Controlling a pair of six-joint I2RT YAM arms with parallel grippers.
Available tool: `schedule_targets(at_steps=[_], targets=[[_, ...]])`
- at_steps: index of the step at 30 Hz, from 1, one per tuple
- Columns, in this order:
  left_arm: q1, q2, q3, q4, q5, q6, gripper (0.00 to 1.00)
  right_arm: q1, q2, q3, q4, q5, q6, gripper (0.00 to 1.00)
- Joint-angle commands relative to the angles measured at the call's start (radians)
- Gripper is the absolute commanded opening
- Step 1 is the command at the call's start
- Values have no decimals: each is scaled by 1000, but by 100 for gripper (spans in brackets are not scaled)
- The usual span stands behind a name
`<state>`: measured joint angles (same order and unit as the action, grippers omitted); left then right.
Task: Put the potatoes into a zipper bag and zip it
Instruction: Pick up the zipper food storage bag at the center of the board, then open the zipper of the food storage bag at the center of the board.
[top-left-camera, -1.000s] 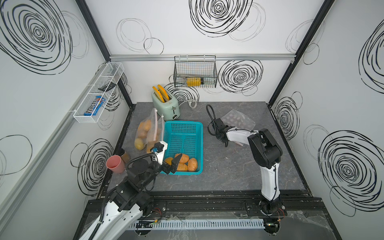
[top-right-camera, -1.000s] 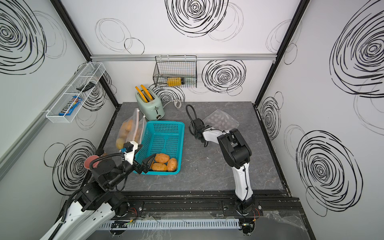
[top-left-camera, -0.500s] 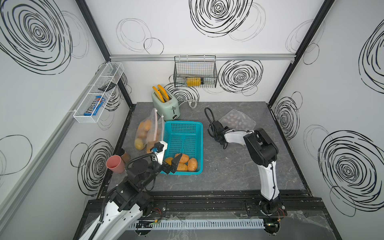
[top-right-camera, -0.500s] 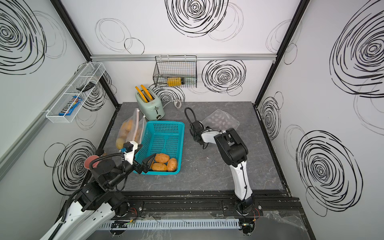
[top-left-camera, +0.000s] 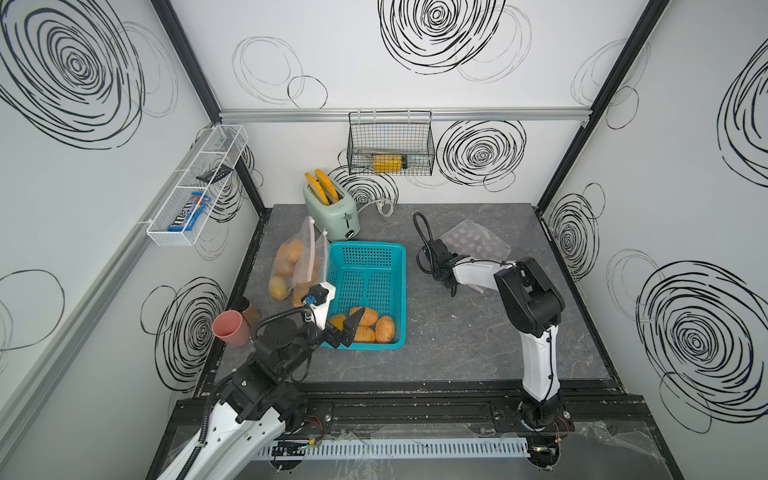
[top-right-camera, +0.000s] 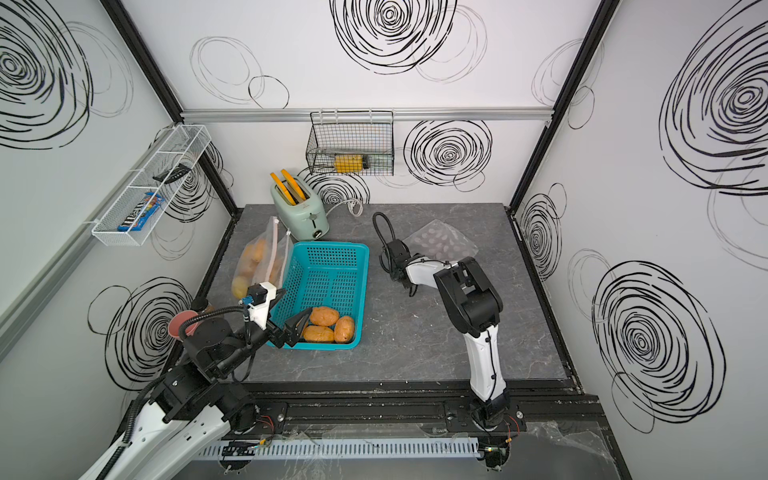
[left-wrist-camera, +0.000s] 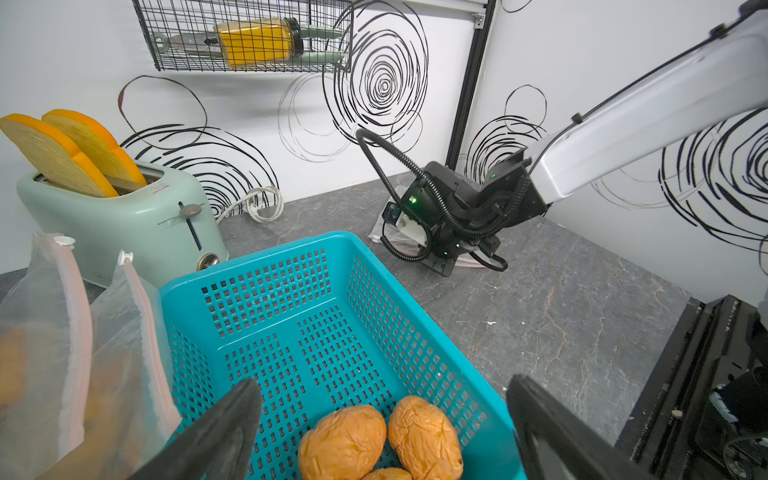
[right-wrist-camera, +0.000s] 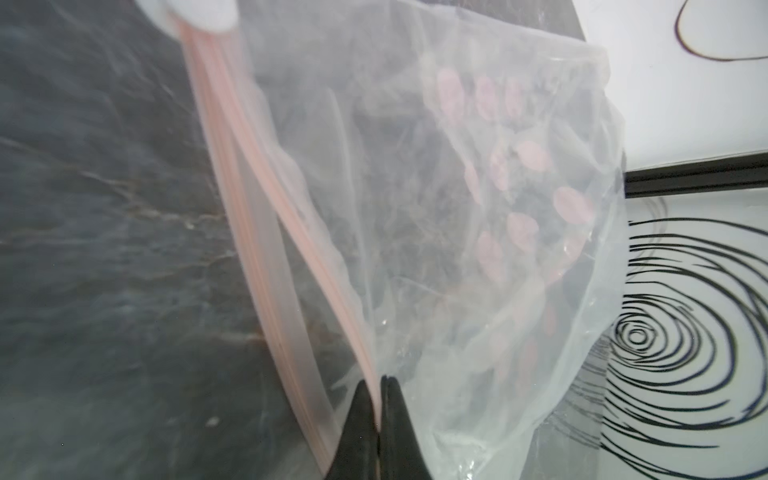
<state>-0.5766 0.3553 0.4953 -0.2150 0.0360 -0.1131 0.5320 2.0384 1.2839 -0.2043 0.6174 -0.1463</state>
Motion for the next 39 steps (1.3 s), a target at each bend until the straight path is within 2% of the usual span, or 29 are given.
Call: schedule_targets(at_steps=[1,9,15,19,21,23,24,27,29,32,35,39], targets=[[-13,-4,-7,55,-12,-14,96,-6,-135,-14,-66,-217,143,0],[-45,-33,-26,68,-46,-78,96,-20,-385,-102,-113,-654,360,0],[-38,166,88,-54,18,-97,96,3,-521,-182,-109,-973,388,0],[1,309,146,-69,118,-142,96,35,-580,-246,-58,-1021,432,0],[-6,354,165,-33,174,-194,96,46,-598,-251,-53,-1048,449,0],[-42,393,173,32,182,-266,96,55,-619,-251,-47,-1068,466,0],[-83,422,181,71,168,-290,96,64,-635,-257,-30,-1064,485,0],[-224,519,223,132,-1,-306,96,89,-670,-267,1,-1059,527,0],[-278,604,252,156,-86,-309,97,101,-691,-274,18,-1054,551,0],[-285,704,285,182,-131,-366,100,125,-718,-293,38,-1036,565,0],[-281,758,289,213,-173,-388,98,134,-733,-304,30,-1035,567,0],[-261,801,269,287,-161,-413,91,142,-751,-324,27,-1039,571,0]])
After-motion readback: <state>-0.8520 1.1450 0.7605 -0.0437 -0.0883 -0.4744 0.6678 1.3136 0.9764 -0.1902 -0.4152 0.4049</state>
